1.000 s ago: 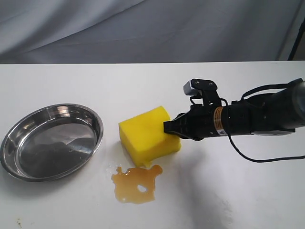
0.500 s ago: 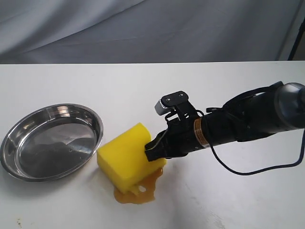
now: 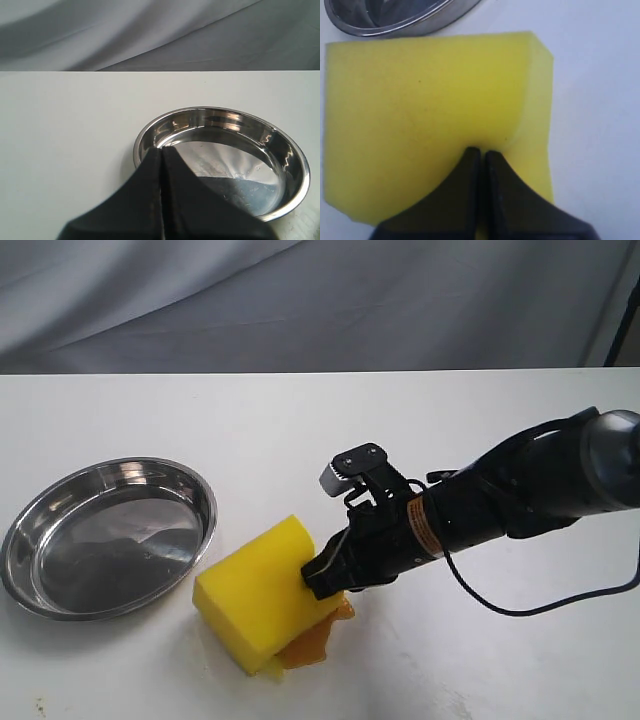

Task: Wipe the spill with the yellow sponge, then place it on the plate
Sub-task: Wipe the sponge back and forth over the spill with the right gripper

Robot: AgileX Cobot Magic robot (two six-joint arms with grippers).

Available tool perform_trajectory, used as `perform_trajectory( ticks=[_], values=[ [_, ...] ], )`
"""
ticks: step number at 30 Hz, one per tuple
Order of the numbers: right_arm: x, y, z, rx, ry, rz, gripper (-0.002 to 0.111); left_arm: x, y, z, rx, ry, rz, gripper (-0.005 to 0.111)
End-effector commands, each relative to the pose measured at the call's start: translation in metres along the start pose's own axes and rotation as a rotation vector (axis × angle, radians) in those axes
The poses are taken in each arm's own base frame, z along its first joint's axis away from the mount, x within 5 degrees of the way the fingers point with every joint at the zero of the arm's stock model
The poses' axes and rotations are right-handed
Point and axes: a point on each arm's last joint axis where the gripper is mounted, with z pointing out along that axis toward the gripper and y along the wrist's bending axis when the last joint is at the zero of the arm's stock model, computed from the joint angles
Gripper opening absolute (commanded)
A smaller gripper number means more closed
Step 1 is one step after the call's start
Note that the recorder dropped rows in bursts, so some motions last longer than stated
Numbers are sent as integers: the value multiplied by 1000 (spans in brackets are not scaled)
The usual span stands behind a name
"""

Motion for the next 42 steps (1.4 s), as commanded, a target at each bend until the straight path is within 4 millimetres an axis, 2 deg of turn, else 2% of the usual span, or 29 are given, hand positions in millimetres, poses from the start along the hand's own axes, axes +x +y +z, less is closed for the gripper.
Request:
perform_trajectory(
  ticks=[1, 8, 13, 25, 36, 42],
  values=[
    [-3, 14, -11, -23, -3, -64, 0, 0, 0, 0, -1, -11, -4, 0],
    [-26, 33, -44, -8, -123, -110, 0, 0, 0, 0, -1, -11, -4, 0],
    [-32, 38, -55, 11, -159, -77, 0, 0, 0, 0, -1, -11, -4, 0],
    [-31, 34, -54, 39, -145, 36, 0, 0, 0, 0, -1, -11, -4, 0],
    [-9, 18, -20, -21, -22, 151, 0, 0, 0, 0, -1, -11, -4, 0],
    [-3, 13, -12, -13, 1, 167, 0, 0, 0, 0, -1, -11, -4, 0]
  ],
)
